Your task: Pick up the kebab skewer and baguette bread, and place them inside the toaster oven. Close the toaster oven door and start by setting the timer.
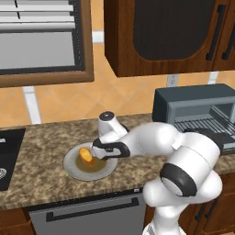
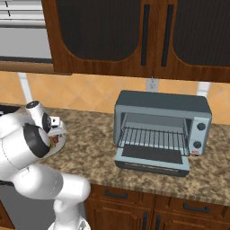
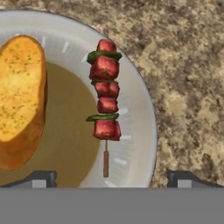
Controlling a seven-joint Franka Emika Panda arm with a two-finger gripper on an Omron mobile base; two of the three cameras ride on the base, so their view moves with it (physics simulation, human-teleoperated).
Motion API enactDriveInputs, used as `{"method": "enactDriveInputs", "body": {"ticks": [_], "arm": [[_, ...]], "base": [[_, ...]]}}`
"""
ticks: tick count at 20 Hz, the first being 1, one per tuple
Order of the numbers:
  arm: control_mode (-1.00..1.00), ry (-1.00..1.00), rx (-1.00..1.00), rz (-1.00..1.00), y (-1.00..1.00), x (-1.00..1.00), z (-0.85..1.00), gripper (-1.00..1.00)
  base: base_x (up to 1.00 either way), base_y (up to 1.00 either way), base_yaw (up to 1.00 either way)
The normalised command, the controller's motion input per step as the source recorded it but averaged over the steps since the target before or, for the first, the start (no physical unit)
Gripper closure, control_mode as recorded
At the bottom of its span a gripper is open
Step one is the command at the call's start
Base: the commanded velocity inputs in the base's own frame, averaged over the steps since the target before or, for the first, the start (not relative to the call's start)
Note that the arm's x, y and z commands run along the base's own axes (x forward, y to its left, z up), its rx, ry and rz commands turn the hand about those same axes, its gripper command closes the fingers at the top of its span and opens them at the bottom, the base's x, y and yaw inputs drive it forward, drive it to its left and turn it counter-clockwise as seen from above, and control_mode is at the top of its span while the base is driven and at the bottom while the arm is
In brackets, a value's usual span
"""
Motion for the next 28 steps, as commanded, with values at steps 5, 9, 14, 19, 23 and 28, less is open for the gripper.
{"method": "enactDriveInputs", "body": {"ticks": [5, 9, 14, 19, 23, 28], "arm": [[-1.00, 0.03, 0.00, 0.00, 0.02, 0.20, -0.28, -1.00], [-1.00, 0.04, 0.00, 0.00, 0.00, 0.19, -0.25, -1.00], [-1.00, 0.02, 0.00, 0.00, 0.00, 0.20, -0.15, -1.00], [-1.00, 0.02, 0.00, 0.01, 0.00, 0.19, -0.23, -1.00], [-1.00, 0.00, 0.00, 0.01, 0.01, 0.15, -0.09, -1.00], [-1.00, 0.00, 0.00, 0.01, 0.00, -0.01, -0.17, 1.00]], "base": [[0.00, 0.00, 0.00], [0.00, 0.00, 0.00], [0.00, 0.00, 0.00], [0.00, 0.00, 0.00], [0.00, 0.00, 0.00], [0.00, 0.00, 0.00]]}}
